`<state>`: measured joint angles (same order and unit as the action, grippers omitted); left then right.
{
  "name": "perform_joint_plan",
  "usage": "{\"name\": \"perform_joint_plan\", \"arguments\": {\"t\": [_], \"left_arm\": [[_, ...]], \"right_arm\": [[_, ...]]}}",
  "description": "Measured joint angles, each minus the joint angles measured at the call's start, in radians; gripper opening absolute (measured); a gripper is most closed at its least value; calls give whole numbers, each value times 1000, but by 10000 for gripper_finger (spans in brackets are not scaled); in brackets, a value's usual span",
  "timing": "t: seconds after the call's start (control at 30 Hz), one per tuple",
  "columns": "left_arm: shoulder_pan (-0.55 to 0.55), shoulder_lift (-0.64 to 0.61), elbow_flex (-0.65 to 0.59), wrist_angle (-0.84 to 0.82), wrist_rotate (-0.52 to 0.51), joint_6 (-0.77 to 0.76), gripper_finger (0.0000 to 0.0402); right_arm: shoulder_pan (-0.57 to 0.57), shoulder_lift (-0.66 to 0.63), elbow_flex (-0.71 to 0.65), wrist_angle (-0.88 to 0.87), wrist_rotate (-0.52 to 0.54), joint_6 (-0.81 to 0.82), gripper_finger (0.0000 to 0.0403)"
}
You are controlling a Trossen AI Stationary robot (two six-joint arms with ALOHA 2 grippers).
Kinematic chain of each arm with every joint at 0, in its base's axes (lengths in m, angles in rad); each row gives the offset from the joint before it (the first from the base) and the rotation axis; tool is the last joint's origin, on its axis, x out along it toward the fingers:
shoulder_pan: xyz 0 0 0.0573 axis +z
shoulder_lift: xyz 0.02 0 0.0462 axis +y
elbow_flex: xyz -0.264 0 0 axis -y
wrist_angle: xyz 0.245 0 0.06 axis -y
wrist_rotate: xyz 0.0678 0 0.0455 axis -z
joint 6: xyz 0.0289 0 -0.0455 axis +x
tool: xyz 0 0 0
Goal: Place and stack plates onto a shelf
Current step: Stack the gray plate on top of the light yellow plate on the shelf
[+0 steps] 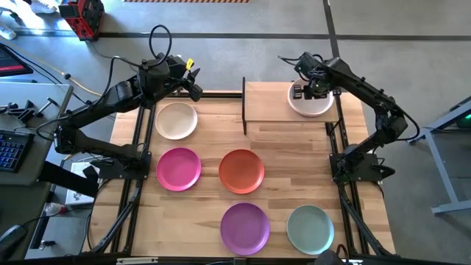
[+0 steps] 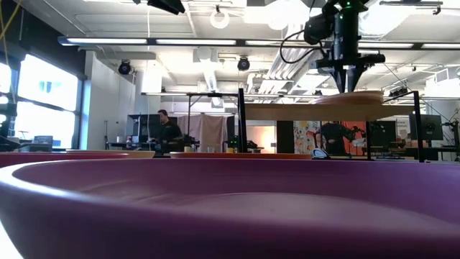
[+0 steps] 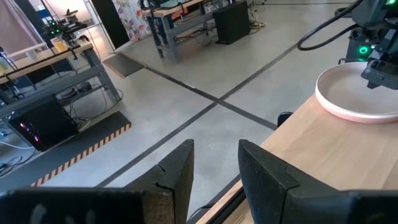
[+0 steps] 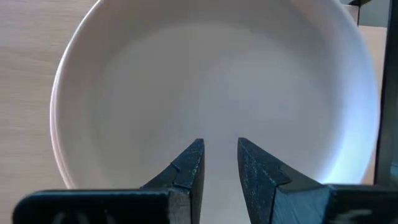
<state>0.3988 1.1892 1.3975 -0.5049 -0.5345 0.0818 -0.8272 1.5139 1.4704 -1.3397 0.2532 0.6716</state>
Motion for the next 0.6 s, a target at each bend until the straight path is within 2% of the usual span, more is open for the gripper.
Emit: {"name": "perform_joint_plan", "arguments": {"t": [0.6], "left_arm": [[0,0,0,-14,0,0,115]], "right_arm": [[-3,1,-1,-46,-42,37,74]]}}
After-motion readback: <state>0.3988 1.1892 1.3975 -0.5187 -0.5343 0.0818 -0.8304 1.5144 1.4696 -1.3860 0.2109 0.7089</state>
